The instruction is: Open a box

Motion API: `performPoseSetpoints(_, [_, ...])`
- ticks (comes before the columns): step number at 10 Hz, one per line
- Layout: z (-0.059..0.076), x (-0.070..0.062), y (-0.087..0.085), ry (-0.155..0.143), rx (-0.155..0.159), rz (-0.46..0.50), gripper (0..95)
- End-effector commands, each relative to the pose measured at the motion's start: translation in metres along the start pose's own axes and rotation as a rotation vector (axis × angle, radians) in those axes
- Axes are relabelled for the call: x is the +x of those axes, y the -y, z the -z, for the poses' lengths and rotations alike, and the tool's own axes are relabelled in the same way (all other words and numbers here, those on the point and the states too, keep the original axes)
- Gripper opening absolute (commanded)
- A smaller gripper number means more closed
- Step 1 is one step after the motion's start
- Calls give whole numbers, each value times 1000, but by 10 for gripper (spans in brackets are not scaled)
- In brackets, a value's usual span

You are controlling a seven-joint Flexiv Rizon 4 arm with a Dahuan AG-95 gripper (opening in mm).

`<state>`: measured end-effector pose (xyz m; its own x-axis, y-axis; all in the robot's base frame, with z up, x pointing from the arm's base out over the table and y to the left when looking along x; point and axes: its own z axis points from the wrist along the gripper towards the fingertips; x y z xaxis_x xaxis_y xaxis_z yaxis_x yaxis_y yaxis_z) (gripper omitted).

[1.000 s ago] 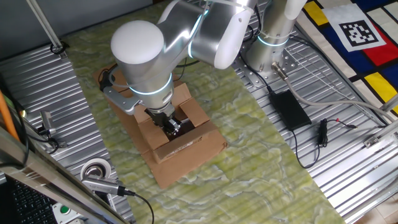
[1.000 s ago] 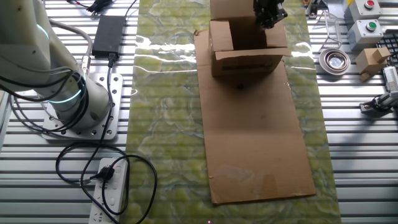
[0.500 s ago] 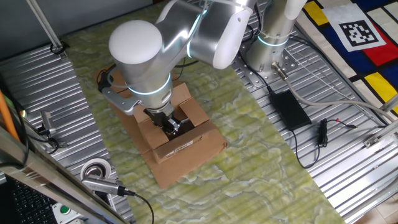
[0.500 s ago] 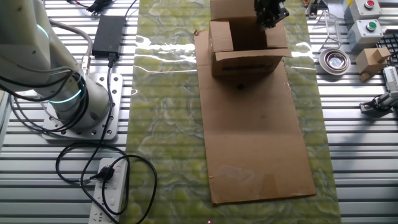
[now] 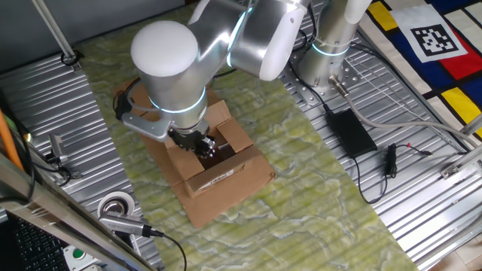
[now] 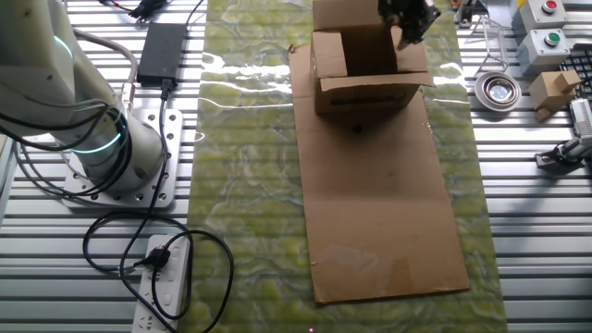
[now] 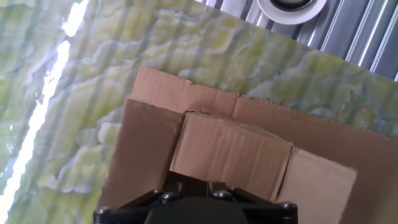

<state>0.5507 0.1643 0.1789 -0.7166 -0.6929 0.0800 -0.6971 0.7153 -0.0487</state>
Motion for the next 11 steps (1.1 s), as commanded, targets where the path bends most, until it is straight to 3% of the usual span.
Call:
performPoseSetpoints(1, [3, -5, 19, -11, 110, 355, 380])
performPoseSetpoints(5, [-4, -2, 25, 20, 126, 446, 380])
performPoseSetpoints(10, [-15, 1, 26, 59, 104, 541, 380])
performPoseSetpoints(11, [-16, 2, 25, 61, 103, 547, 570])
